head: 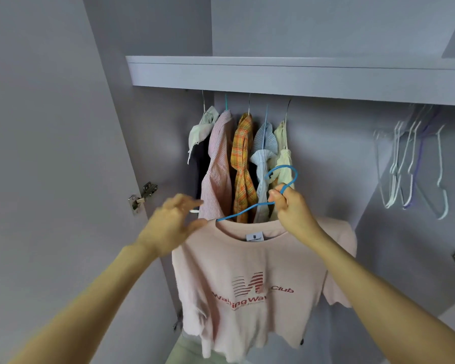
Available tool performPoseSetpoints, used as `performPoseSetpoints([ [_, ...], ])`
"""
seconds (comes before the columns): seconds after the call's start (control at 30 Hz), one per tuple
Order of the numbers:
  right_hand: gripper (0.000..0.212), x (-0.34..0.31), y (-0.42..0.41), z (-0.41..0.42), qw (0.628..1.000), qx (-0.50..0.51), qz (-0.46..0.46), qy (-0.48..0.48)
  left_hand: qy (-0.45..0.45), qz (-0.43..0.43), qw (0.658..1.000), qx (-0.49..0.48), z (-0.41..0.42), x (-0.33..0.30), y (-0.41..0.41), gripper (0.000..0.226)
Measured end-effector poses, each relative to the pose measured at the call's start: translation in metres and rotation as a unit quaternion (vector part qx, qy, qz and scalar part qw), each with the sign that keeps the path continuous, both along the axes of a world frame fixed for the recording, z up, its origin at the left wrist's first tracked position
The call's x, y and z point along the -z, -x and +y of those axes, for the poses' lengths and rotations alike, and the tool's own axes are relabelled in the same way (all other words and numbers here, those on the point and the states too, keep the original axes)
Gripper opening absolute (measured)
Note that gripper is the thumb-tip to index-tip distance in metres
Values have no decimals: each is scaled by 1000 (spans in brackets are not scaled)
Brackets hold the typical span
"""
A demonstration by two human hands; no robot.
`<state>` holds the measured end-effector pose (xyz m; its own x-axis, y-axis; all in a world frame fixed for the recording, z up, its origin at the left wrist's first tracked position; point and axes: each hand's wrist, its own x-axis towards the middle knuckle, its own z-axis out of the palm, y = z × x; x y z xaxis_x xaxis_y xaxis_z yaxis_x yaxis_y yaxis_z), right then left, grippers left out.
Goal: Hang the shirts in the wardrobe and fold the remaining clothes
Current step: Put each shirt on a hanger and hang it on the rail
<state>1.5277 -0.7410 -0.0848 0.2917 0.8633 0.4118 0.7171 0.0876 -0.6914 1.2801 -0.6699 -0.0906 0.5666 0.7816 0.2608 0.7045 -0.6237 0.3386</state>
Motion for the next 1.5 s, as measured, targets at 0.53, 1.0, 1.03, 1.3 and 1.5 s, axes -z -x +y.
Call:
performPoseSetpoints([
  [0.53,17,74,-71,-65,970,158,-185,16,-70,-71,994,-54,-20,27,-35,21],
  [1.0,37,70,-96,-174,927,102,-101,347,138,-52,963,224,-10,97,-131,19],
  [1.03,39,67,-98,-185,928,118,-92,342,137,-39,960,240,-13,101,-145,20],
  [1.3,21,40,-96,-229,904,208,-46,371,-32,62,959,275,-37,90,-239,26],
  [1.5,22,42,-87,-207,869,349,-81,341,-200,60,969,134,-1,37,-263,28],
])
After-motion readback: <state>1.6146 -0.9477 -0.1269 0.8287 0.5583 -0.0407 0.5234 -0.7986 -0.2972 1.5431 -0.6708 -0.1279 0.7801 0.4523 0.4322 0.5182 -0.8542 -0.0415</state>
